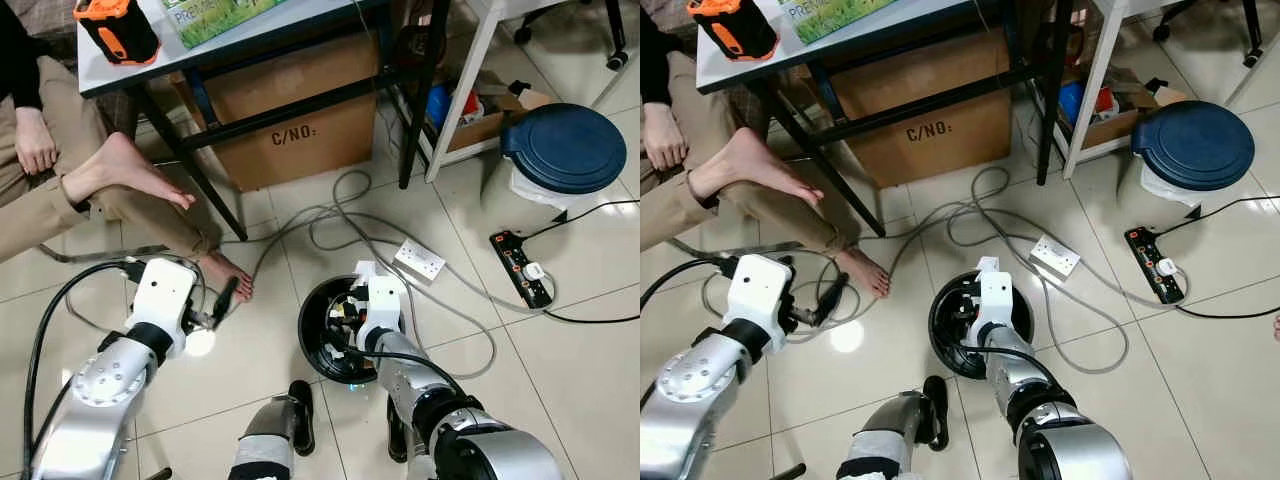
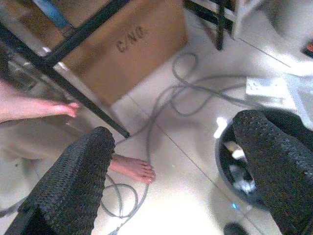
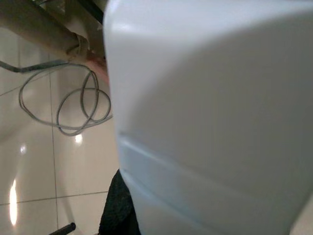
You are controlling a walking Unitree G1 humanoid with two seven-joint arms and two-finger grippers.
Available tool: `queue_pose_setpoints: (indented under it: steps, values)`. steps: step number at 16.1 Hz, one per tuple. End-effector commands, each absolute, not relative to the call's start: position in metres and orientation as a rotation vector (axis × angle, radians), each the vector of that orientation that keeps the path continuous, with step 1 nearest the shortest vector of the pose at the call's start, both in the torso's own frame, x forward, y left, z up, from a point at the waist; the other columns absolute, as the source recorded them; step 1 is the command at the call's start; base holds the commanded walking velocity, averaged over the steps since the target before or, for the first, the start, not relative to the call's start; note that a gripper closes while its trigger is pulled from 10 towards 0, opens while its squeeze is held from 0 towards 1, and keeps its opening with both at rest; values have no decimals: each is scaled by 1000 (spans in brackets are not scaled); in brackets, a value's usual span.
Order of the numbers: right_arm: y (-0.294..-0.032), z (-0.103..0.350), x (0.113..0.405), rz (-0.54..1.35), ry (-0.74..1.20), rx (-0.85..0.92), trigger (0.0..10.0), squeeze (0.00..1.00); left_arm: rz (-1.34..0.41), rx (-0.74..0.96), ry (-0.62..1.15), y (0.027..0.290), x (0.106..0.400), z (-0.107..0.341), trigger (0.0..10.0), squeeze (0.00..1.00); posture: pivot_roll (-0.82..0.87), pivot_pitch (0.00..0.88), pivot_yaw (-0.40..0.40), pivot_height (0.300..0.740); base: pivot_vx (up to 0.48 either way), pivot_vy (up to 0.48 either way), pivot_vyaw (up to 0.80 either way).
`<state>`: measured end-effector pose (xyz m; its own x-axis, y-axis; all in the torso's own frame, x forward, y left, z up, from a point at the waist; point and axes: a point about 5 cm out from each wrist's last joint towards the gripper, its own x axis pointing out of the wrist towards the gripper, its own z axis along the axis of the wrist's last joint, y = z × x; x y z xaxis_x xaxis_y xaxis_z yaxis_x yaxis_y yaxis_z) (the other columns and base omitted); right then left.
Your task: Picking trash to rubbish bin
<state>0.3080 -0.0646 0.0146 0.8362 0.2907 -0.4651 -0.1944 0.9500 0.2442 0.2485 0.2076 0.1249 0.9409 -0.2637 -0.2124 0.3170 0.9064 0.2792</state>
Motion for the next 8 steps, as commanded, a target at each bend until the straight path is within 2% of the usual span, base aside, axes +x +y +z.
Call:
queue_pose_setpoints:
  steps: [1, 4, 8]
  values:
    - [-28, 3, 286, 319, 590, 273, 10000, 0, -319, 313, 215, 215, 244, 117, 10000, 0, 242, 375, 145, 740, 0, 0, 0]
    - [-31, 1, 285, 318, 588, 251, 10000, 0, -454, 300, 276, 227, 237, 112, 10000, 0, 232, 372, 146, 740, 0, 0, 0]
    - [-32, 1, 284, 317, 584, 255, 10000, 0, -535, 349, 300, 238, 238, 110, 10000, 0, 236, 379, 157, 740, 0, 0, 0]
